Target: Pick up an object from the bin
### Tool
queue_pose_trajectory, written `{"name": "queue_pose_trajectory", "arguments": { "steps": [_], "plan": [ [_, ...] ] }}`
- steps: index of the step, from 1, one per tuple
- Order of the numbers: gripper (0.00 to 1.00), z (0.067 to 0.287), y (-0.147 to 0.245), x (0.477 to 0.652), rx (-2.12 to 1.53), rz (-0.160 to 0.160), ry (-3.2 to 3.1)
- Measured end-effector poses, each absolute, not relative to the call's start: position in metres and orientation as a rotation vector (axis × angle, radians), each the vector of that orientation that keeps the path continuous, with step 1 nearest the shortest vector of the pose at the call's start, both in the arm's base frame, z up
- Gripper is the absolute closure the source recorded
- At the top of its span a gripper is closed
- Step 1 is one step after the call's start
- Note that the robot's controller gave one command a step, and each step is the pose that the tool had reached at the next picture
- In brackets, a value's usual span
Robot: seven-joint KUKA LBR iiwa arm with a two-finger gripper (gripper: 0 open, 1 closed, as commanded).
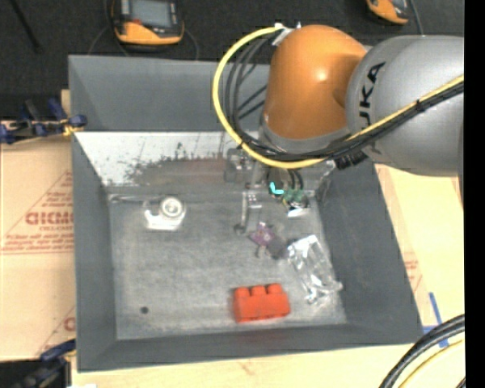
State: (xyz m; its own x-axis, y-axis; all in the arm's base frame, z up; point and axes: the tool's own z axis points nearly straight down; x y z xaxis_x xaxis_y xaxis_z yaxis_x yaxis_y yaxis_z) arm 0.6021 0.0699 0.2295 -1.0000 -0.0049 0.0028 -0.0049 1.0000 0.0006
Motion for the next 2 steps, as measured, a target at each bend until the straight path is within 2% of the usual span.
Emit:
{"name": "queue_pose_trajectory", "arguments": {
  "steps": [1, 2],
  "plan": [
    [0.0, 0.201, 0.038, 0.563, 0.123, 0.003, -3.138],
    [0.0, 0.068, 0.062, 0.517, 0.416, 0.002, -3.109]
  ]
}}
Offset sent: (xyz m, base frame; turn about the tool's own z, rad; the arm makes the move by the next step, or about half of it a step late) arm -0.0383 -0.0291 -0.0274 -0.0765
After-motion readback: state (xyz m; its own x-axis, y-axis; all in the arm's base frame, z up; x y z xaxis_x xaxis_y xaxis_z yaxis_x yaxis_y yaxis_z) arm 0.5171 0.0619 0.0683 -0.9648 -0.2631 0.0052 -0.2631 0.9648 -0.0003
